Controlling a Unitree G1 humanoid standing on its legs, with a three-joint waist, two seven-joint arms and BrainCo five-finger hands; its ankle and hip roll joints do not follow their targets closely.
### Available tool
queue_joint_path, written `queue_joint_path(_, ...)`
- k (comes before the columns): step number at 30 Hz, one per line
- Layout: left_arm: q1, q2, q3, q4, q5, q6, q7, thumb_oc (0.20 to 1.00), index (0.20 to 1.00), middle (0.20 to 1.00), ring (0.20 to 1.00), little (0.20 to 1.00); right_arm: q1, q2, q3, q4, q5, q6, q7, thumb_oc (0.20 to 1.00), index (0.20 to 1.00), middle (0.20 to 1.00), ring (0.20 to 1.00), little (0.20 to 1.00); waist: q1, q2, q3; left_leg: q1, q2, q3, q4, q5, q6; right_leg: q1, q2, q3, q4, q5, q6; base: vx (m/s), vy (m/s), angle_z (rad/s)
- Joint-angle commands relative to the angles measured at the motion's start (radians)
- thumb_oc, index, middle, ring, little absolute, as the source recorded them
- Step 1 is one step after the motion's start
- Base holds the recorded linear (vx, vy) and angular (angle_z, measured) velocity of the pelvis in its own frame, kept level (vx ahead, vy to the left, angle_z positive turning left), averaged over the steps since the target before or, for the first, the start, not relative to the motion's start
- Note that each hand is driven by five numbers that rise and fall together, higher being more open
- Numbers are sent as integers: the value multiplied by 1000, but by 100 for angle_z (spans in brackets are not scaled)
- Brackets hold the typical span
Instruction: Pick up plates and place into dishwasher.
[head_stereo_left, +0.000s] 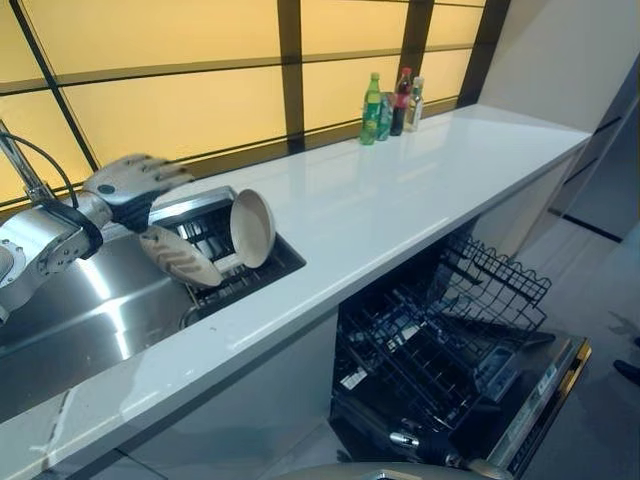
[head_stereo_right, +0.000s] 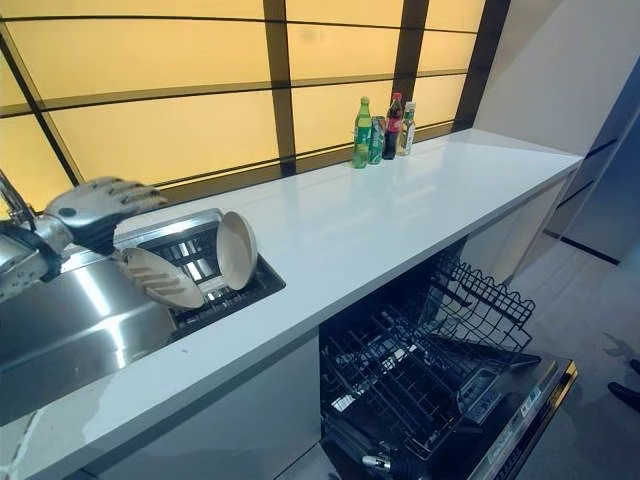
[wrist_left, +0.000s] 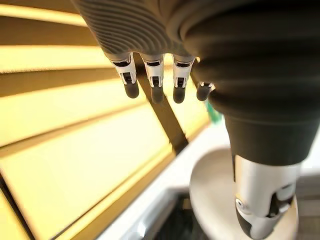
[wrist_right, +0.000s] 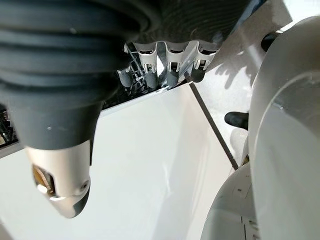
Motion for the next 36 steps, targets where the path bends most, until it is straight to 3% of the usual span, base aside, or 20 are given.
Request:
queue_joint_path(1,-169,56,40,105,22,20,-16,1000,1000,1000,1000,1000,-47,-44,-20,-61,17,-23,17,1000,1000,1000,1000,1000,-4,77,83,75,-72,78,11,-177,17,-11,-1,11,23,-82,91,12,29,3)
queue_joint_path(11,-200,40,13,141,30,-13,-77,1000,1000,1000,1000,1000,-42,-44,-22,-63,-8,-9,18,1000,1000,1000,1000,1000,-8,79,84,73,-77,83,11,-178,21,-17,-4,11,24,-80,95,3,18,0)
queue_joint_path(15,-185,18,21,128,53,-9,-23,1000,1000,1000,1000,1000,-45,-41,-25,-66,-6,-8,11,1000,1000,1000,1000,1000,-9,78,86,73,-78,81,11,-178,22,-18,-4,13,25,-80,95,0,0,0)
queue_joint_path(20,-138,-29,29,152,85,-8,-32,1000,1000,1000,1000,1000,-49,-43,-40,-69,11,-9,1,1000,1000,1000,1000,1000,-12,73,90,71,-79,83,11,-179,24,-21,-2,16,26,-79,94,1,13,0)
queue_joint_path(36,-100,-177,-30,361,282,-5,40,1000,1000,1000,1000,1000,-74,-59,-63,-75,26,5,-23,1000,1000,1000,1000,1000,-48,53,136,54,-79,107,11,-171,34,-59,8,46,39,-70,93,-11,36,-2)
